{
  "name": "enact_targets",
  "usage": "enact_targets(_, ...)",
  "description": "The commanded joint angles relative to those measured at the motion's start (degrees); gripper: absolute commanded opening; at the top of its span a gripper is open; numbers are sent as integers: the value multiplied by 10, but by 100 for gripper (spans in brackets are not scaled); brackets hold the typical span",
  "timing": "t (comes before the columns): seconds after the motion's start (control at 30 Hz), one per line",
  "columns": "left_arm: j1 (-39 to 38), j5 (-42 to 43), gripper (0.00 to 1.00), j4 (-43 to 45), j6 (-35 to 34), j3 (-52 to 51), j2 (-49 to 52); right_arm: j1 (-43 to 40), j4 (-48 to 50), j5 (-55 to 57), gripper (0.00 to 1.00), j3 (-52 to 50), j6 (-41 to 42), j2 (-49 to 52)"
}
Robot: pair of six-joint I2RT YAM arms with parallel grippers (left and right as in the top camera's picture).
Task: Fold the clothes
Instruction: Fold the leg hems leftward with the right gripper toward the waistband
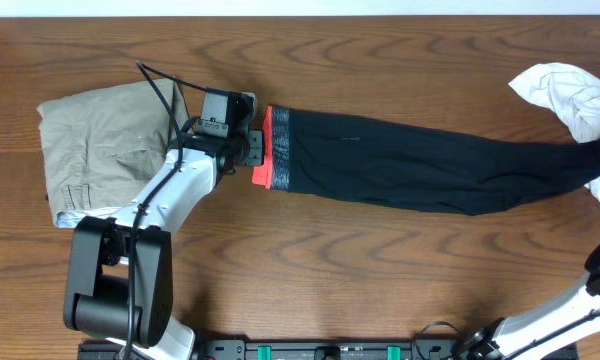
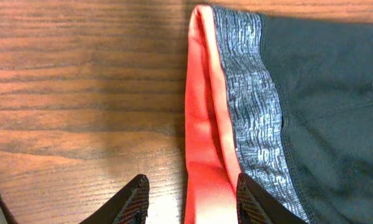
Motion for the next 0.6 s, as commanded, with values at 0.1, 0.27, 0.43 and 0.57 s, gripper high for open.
enact_targets(0.1, 0, 7, 46, -17, 1, 4, -10, 94, -31, -25, 1, -1, -60, -8)
enact_targets(0.27, 0, 7, 47, -17, 1, 4, -10, 169, -61, -21, 1, -1, -68, -8)
enact_targets(0.43, 0, 7, 47, -17, 2, 4, -10, 241, -104, -20, 1, -1, -72, -8)
enact_targets(0.57, 0, 7, 47, -17, 2, 4, -10, 292, -129, -20, 1, -1, -72, -8)
